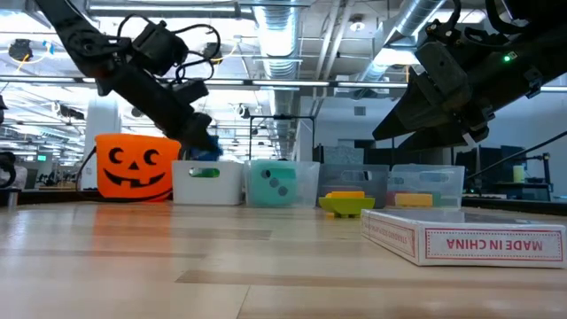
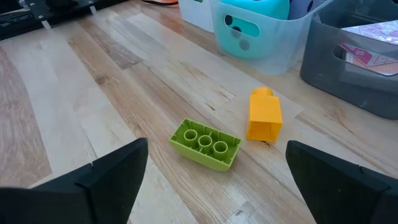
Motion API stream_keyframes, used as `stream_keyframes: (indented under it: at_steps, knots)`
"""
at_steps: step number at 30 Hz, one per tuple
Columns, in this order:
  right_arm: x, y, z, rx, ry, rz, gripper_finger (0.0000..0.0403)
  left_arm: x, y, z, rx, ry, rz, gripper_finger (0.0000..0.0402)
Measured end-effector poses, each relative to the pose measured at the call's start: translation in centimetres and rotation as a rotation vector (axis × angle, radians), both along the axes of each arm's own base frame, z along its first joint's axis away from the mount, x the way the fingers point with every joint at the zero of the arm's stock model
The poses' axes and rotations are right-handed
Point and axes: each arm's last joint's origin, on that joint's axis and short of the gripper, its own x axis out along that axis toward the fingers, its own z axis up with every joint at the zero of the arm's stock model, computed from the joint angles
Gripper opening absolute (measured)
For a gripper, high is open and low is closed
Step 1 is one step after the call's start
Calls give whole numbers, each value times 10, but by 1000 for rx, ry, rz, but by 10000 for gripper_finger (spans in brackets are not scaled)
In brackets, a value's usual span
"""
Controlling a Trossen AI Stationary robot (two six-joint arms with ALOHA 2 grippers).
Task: Pick & Place Toys
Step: Put the small light green game piece into the right transparent bin
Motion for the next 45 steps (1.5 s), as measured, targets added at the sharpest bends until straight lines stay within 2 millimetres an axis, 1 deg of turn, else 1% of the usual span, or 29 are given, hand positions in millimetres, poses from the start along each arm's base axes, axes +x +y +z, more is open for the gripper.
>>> stream_keyframes:
  at_steps: [4,7,9,11,14,16,19,21,23,25,27,29,31,35,39,42,45]
  knots:
    - [0,0,0,-1,1,0,374,3,1,4,-19,-62,-86,243]
    - [0,0,0,-2,3,0,374,7,-3,8,-29,-123,-140,273]
    - [0,0,0,-3,4,1,374,11,-8,10,-107,-216,-179,288]
    - [0,0,0,-6,6,1,374,16,-16,12,-234,-322,-265,298]
    - [0,0,0,-18,5,-4,374,23,-34,12,-392,-379,-418,304]
    - [-1,-1,0,-30,0,-15,374,27,-52,12,-421,-364,-499,304]
    - [2,0,-7,-58,10,-31,374,33,-81,11,-400,-331,-576,301]
    - [3,0,-15,-87,16,-47,374,37,-100,7,-356,-312,-584,302]
    - [8,0,-26,-97,25,-58,374,42,-115,3,-318,-310,-575,303]
    - [13,-1,-38,-111,35,-65,374,50,-127,-3,-296,-291,-565,305]
    - [22,0,-46,-119,58,-37,374,56,-134,-12,-287,-243,-551,305]
    - [30,-1,-52,-137,121,18,374,65,-138,-17,-289,-225,-555,305]
    - [41,0,-53,-141,142,47,374,72,-139,-21,-291,-208,-551,306]
    - [53,6,-38,-204,156,101,374,78,-136,-25,-291,-192,-535,306]
    - [55,9,-20,-256,146,132,374,81,-133,-24,-286,-206,-522,302]
    - [50,6,-8,-249,168,153,374,81,-133,-24,-285,-209,-522,302]
    - [41,0,0,-230,248,202,374,81,-134,-24,-286,-208,-525,301]
